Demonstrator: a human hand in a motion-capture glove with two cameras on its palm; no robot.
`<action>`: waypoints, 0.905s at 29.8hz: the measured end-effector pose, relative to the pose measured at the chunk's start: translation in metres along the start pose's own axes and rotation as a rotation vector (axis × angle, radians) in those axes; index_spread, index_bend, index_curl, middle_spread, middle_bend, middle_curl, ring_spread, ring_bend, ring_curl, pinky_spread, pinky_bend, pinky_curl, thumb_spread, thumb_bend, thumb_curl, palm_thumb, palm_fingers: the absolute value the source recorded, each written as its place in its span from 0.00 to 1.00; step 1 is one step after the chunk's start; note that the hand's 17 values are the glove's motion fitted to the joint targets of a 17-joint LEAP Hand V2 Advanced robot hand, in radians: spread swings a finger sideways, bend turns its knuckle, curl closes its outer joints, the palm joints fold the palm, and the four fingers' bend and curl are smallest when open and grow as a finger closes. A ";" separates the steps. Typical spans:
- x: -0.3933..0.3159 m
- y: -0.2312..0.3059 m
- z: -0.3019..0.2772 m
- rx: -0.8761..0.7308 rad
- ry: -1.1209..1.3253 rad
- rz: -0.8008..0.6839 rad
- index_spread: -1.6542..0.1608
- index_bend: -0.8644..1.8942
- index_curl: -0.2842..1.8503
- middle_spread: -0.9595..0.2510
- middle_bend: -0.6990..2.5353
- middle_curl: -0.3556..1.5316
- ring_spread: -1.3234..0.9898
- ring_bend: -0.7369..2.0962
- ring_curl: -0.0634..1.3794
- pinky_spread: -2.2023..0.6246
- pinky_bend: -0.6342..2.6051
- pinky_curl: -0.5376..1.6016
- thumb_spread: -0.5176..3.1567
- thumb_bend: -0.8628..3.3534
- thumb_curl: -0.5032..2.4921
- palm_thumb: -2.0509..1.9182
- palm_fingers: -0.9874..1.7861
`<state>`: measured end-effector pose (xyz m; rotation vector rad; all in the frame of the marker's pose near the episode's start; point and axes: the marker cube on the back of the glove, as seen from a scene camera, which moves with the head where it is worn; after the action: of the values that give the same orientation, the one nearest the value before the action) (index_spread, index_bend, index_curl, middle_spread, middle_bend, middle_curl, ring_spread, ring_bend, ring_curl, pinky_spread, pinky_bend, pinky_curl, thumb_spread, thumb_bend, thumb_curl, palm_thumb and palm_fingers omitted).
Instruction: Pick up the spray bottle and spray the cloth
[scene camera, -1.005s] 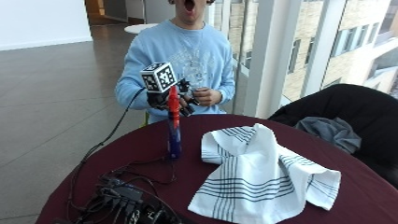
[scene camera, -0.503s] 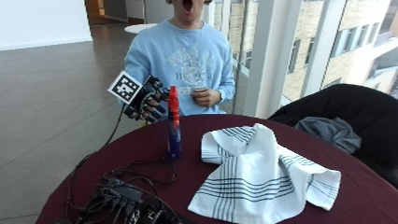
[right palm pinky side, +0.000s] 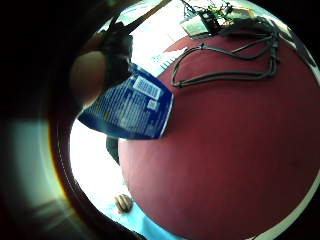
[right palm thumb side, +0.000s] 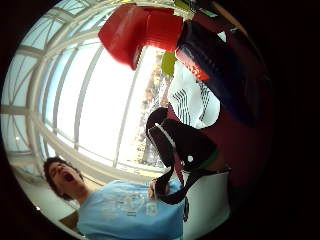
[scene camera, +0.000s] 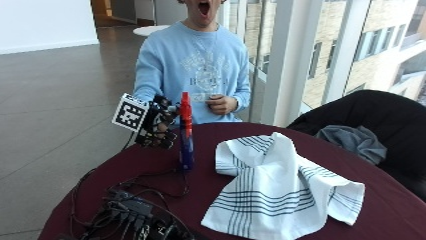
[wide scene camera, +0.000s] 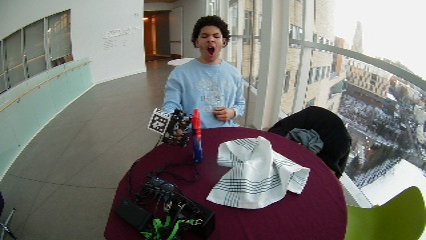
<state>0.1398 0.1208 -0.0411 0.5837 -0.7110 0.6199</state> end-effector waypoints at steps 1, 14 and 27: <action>0.001 -0.004 0.002 0.005 -0.009 0.004 0.70 0.33 0.21 0.77 0.30 0.39 0.58 0.40 0.27 0.84 0.34 0.42 0.45 0.20 0.25 0.65 0.55; 0.005 -0.027 0.030 0.036 -0.113 0.050 0.71 0.36 0.21 0.77 0.30 0.40 0.58 0.40 0.27 0.85 0.34 0.42 0.43 0.20 0.26 0.66 0.56; 0.007 -0.037 0.049 0.133 -0.166 -0.038 0.74 0.40 0.26 0.75 0.30 0.40 0.59 0.40 0.27 0.86 0.29 0.40 0.43 0.19 0.26 0.64 0.65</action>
<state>0.1493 0.0655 -0.0162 0.7767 -0.8165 0.5910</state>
